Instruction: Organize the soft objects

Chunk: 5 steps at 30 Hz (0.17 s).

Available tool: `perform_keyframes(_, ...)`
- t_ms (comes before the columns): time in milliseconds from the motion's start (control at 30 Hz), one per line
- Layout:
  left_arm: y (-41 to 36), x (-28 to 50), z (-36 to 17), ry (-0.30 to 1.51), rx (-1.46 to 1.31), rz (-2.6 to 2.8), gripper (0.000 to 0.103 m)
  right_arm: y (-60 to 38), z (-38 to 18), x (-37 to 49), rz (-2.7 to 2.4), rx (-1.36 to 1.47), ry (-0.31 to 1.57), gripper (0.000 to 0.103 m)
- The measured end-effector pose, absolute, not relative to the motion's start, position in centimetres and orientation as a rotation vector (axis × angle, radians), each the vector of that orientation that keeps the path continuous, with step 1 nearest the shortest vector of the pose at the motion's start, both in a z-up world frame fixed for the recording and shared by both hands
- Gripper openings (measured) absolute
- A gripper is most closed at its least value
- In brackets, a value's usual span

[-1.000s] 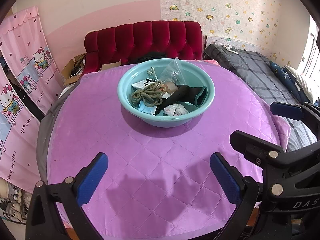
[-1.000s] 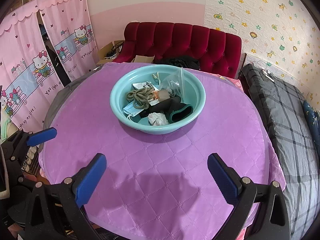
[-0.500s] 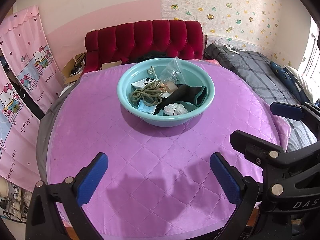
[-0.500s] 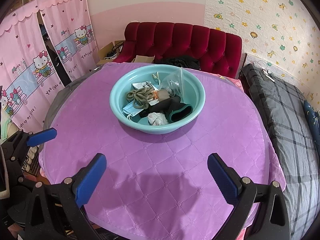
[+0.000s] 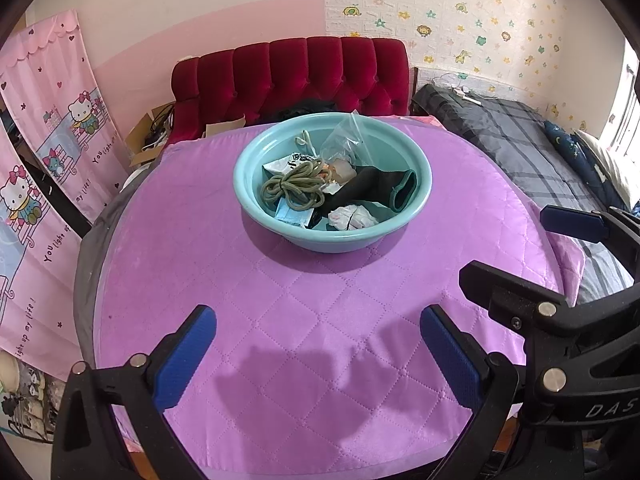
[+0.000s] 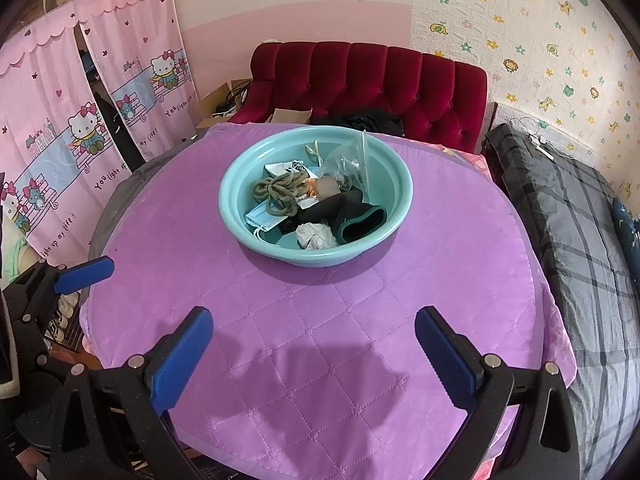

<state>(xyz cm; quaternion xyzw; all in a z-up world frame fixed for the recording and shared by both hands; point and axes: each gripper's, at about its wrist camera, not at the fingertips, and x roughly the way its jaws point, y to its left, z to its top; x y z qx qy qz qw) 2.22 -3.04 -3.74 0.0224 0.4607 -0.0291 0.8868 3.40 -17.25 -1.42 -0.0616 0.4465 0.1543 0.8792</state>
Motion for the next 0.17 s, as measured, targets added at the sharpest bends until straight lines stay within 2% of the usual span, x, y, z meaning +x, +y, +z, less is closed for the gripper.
perform_keyframes(167,-3.38,2.41,-3.75,0.958,0.042,-0.069,0.103,-17.47,-1.49,3.59,0.328,-0.124,0.931,0.103)
